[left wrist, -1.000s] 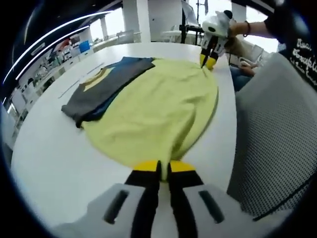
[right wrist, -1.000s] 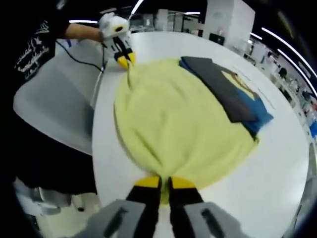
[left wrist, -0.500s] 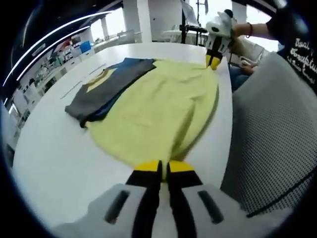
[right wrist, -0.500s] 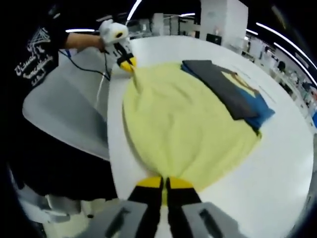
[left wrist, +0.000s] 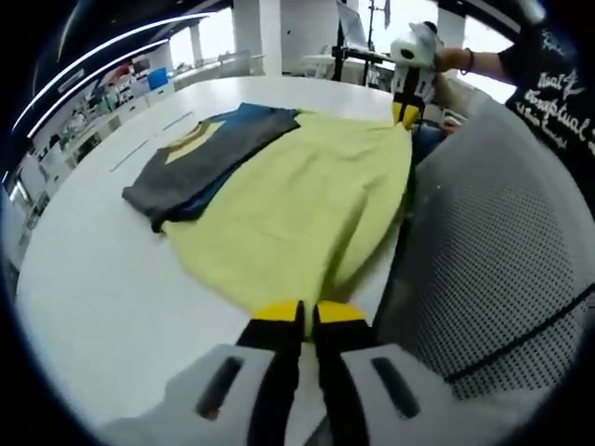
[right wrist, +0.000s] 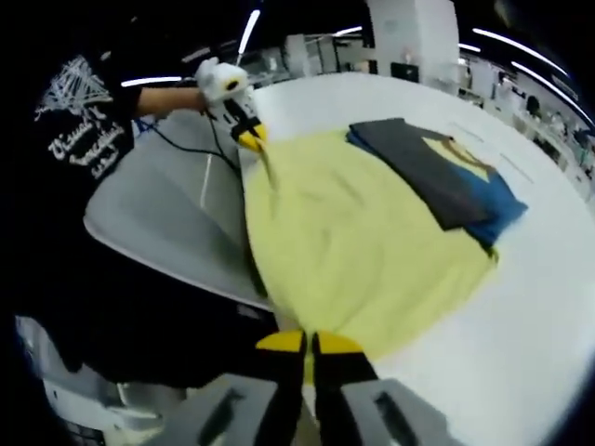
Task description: Fold the garment on the visible template until the final outline fits inside the template.
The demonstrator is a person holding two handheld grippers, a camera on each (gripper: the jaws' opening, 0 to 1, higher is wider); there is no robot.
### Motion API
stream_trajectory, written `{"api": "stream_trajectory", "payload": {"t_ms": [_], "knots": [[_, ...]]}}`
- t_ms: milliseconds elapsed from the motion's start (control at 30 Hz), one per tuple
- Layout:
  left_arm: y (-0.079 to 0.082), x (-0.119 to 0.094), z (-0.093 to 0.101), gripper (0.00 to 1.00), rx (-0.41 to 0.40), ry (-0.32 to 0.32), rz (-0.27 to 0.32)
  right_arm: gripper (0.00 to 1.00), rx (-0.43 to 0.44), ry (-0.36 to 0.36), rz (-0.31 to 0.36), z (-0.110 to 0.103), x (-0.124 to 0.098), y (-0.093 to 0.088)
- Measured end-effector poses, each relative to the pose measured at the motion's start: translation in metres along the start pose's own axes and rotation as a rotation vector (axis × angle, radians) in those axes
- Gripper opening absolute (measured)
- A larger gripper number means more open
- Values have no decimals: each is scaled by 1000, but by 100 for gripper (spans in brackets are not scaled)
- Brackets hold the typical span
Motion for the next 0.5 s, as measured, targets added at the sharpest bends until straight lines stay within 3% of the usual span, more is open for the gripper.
{"api": "stream_trajectory", "payload": {"t_ms": [300, 500], "knots": [[-5, -13, 19, 1, -50, -79, 10, 0, 5, 54, -15, -20, -8, -1], [-3, -21, 21, 1, -77, -111, 15, 0, -9, 95, -24, -28, -16, 4]]}}
Point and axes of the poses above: the point that each gripper's makers call its tool centre point, and the gripper's own axes: x roughly forward along the fingers, z roughly to its right, y roughly out of its top, the point moved 5 cm from there along -x, roughly backward along the fingers, and after that the axes turned 4 degrees about y, right-handed, at the moved point
